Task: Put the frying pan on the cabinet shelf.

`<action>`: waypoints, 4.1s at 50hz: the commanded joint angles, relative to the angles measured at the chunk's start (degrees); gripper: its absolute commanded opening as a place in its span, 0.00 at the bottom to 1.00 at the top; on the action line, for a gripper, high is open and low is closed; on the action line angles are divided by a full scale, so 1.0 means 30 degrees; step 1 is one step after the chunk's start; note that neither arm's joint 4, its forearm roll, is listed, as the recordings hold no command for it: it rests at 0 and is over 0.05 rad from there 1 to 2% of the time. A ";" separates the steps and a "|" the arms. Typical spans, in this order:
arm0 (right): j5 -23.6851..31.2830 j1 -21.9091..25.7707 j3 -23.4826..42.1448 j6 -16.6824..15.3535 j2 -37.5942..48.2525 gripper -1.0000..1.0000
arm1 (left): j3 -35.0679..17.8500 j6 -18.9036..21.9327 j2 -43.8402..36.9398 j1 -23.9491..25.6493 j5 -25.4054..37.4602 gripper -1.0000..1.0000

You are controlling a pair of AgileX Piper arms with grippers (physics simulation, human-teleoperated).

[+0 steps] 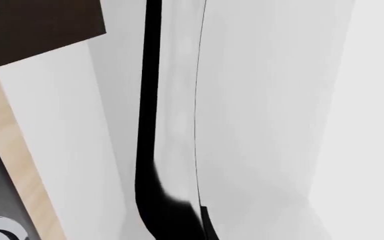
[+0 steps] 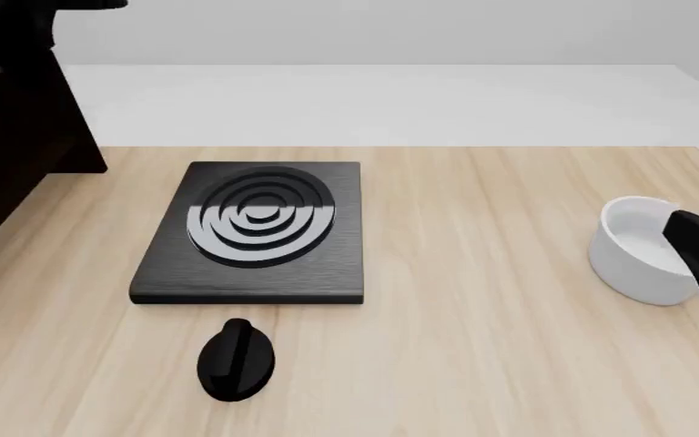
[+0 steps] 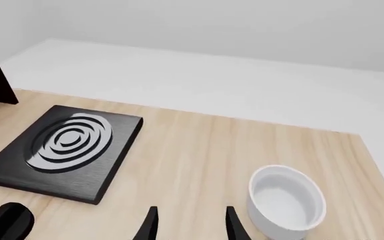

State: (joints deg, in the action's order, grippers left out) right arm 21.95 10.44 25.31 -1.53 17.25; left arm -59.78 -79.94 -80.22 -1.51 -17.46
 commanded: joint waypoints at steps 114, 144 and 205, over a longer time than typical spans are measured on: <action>-0.0512 -0.0421 -0.2915 -0.1211 -0.0787 1.00 | 0.5226 -0.0574 -0.1172 -0.3233 -0.6203 1.00; -0.0249 -0.0648 -0.2766 -0.1188 -0.1171 1.00 | 0.9743 0.0963 0.3457 -0.1831 -0.6878 1.00; 0.1371 -0.1134 -0.1677 -0.0537 -0.3720 1.00 | 1.4469 1.9559 2.3520 0.0823 1.1365 1.00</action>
State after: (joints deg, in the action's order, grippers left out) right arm 24.59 6.68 19.26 -2.73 9.00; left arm -22.59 -28.75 -21.85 0.84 7.88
